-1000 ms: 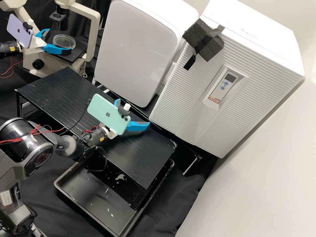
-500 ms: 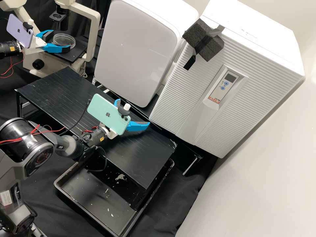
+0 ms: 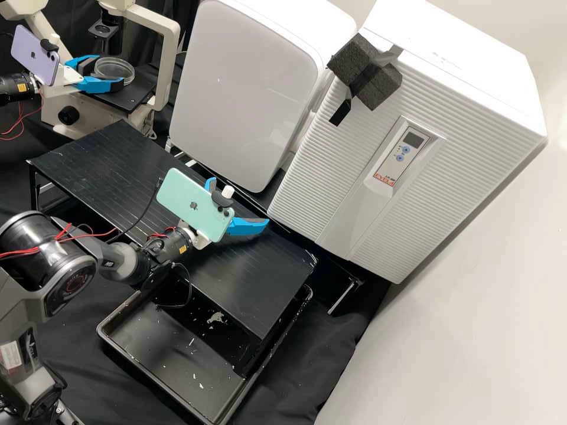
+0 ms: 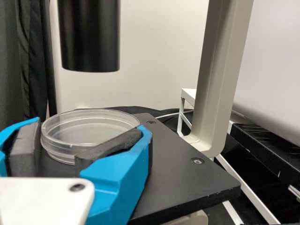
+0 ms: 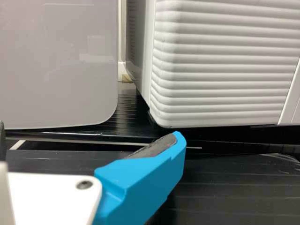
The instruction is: Place the petri dish on the bench
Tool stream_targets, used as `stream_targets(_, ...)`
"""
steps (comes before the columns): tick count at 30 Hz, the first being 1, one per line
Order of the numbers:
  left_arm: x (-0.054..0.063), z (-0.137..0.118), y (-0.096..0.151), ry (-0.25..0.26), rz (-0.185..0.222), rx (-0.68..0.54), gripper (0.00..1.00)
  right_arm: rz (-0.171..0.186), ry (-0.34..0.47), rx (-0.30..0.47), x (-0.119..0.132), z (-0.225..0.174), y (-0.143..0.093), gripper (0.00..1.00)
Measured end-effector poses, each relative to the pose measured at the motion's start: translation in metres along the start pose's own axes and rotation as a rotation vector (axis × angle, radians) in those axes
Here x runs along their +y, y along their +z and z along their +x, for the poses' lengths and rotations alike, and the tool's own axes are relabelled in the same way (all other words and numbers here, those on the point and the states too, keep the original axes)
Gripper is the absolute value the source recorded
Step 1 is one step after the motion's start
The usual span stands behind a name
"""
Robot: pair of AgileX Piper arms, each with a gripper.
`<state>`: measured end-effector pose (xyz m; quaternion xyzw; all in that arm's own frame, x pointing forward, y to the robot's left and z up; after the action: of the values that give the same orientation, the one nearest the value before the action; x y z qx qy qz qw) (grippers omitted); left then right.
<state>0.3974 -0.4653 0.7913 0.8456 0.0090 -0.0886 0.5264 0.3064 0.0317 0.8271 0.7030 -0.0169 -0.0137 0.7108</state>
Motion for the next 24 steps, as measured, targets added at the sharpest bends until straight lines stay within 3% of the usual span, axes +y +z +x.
stream_targets(14,-0.005,-0.007,0.001,0.022,0.002,-0.023,0.0,0.0,0.0,0.0,0.0,0.0,0.0,1.0)
stream_targets(24,-0.006,-0.031,0.016,-0.01,0.012,-0.065,0.0,0.0,0.0,0.0,0.0,0.0,0.0,1.0)
